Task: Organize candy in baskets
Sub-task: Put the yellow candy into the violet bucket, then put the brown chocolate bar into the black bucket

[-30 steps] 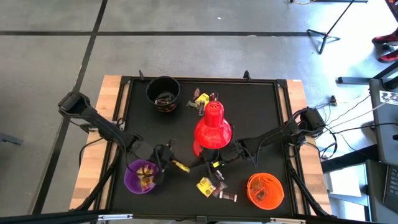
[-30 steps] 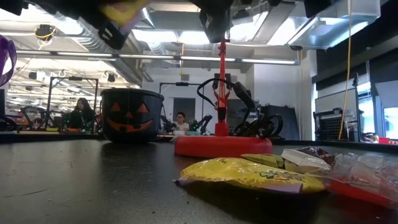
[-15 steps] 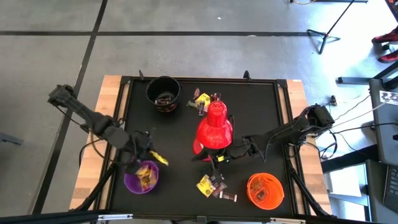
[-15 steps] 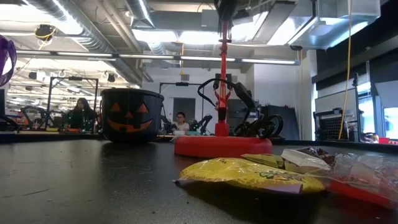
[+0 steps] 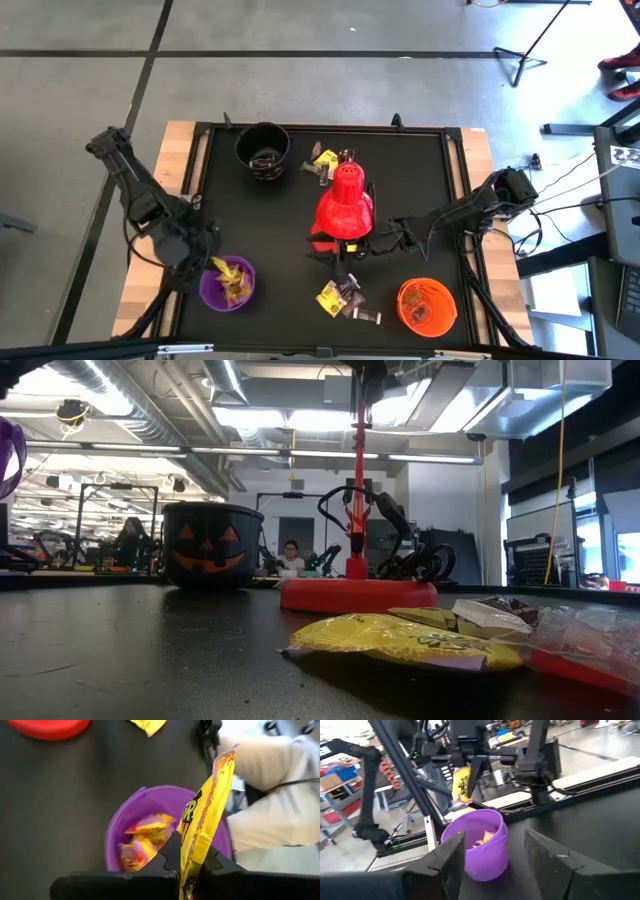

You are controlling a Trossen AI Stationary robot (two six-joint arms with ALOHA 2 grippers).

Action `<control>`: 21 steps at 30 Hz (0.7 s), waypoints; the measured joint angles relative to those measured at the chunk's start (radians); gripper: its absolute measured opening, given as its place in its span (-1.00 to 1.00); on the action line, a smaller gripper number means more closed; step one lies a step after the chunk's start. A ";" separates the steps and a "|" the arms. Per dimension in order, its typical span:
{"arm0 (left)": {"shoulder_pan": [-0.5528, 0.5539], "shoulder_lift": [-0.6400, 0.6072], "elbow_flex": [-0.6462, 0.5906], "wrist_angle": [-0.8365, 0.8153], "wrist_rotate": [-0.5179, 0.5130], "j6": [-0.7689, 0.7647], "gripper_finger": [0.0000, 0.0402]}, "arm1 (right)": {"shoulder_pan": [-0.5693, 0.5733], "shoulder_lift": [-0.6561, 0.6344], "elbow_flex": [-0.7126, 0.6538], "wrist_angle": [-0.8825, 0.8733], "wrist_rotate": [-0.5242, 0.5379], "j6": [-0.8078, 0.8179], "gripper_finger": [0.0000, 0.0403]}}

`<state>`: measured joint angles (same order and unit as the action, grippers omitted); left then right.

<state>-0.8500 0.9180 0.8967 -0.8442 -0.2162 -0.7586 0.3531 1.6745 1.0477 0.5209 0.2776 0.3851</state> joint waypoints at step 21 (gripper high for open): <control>-0.060 0.031 -0.122 0.116 -0.204 0.111 -0.25 | 0.000 0.000 0.000 -0.015 0.136 -0.026 -0.02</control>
<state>-0.9100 0.9489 0.7746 -0.7279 -0.4207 -0.6478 0.3531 1.6745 1.0477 0.5063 0.4132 0.3595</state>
